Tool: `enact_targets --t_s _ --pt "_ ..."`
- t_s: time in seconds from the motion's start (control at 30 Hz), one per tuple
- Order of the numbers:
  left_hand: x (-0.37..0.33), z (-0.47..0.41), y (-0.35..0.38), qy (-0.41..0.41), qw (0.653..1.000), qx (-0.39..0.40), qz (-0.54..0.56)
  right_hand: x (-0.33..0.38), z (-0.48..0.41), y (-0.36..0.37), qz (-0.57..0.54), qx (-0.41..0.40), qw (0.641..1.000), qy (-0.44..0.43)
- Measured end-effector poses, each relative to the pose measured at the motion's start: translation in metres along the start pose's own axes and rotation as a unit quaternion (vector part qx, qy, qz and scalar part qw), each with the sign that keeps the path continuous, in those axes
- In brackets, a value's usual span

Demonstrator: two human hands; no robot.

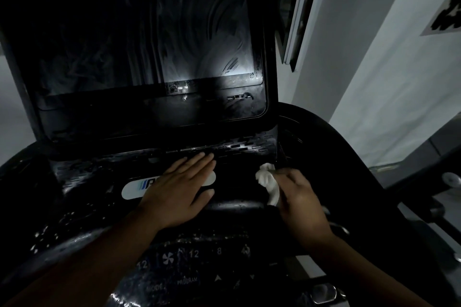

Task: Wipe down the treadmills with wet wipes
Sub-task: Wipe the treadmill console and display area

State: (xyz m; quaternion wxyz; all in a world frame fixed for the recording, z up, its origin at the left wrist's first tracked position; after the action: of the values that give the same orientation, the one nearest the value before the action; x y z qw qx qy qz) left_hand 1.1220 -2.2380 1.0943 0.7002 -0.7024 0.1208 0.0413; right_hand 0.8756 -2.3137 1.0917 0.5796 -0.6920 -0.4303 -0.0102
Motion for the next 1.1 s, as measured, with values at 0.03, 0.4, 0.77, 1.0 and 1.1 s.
enact_targets --t_s 0.03,0.4,0.77,1.0,1.1 --pt "0.000 0.000 0.000 0.000 1.000 -0.001 0.003 0.005 0.002 0.006 0.004 0.018 1.000 -0.013" --pt "0.000 0.000 0.001 -0.002 1.000 -0.003 0.006 0.008 0.006 0.006 0.067 -0.034 0.993 -0.093" --pt "-0.001 0.000 0.000 0.009 1.000 -0.016 0.001 0.032 -0.005 0.050 0.166 0.040 0.964 -0.203" --pt "-0.002 -0.001 -0.002 0.001 1.000 -0.007 0.002 0.044 -0.033 0.056 0.182 0.044 0.974 -0.126" --pt "0.002 0.004 -0.006 0.012 1.000 -0.006 0.007 0.052 -0.030 0.058 0.178 0.042 0.959 -0.217"
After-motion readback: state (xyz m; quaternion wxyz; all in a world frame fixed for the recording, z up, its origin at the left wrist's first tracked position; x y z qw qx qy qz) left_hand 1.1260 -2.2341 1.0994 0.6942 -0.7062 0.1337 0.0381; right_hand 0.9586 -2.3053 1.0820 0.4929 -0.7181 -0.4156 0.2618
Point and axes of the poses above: each hand's wrist, its own z-axis away from the middle knuckle, its own y-axis out of the palm, x = y × z, the point moved 6 cm from there along -z, towards the middle knuckle, and after that the axes turned 9 degrees about z, right-handed, at the moved point
